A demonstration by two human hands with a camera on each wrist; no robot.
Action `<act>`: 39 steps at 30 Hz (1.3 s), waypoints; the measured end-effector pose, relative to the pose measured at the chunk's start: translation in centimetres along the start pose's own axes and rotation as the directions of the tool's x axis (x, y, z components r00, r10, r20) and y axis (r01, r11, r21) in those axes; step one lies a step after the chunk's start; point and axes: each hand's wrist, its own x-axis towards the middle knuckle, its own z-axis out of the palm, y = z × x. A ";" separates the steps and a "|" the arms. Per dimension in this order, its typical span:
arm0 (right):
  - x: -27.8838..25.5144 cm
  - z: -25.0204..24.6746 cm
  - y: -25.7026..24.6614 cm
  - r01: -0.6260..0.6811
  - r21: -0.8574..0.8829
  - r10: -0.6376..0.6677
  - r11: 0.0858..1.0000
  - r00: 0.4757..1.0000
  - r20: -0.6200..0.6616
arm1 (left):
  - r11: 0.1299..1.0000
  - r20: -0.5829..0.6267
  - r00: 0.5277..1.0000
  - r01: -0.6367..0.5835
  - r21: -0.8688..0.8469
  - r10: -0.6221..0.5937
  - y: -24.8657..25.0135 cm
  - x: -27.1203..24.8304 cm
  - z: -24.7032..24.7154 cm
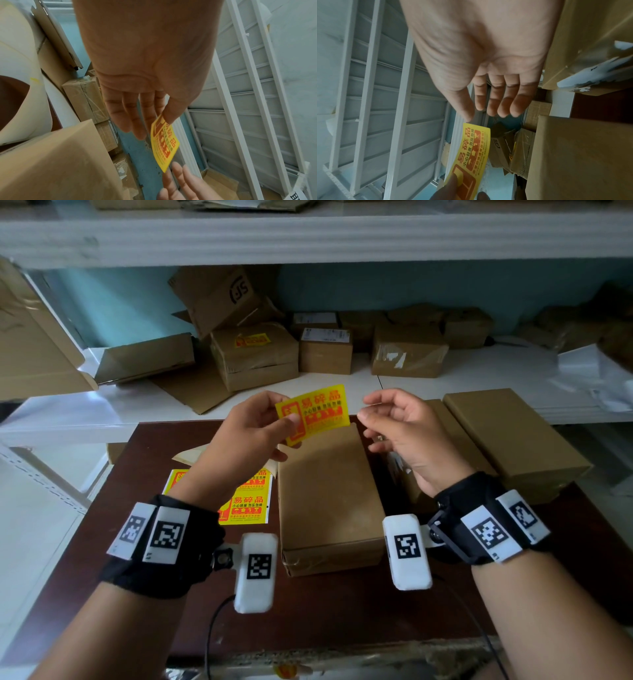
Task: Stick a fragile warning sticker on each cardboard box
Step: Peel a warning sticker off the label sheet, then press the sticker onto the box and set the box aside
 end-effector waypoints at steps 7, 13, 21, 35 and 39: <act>0.2 0.4 0.3 -0.026 0.000 0.026 1.000 0.997 0.069 | 1.000 0.059 0.998 0.001 0.011 -0.001 -0.1 -0.1 0.2; 0.2 0.5 0.4 -0.030 -0.006 0.030 1.000 0.995 0.096 | 1.000 0.065 0.998 0.020 0.006 -0.020 -0.1 -0.2 0.3; 0.0 0.7 0.1 -0.050 -0.007 0.050 0.999 0.994 0.096 | 0.998 -0.026 0.997 0.067 -0.013 -0.068 -0.3 0.3 -0.5; 0.1 0.5 0.4 -0.077 -0.080 0.085 0.994 0.991 0.107 | 0.993 -0.036 0.999 0.027 0.114 -0.023 -1.2 0.7 -1.1; 0.2 0.4 0.7 -0.080 -0.119 0.092 0.990 0.991 0.101 | 0.991 -0.029 0.999 0.029 0.131 -0.025 -1.9 0.8 -1.1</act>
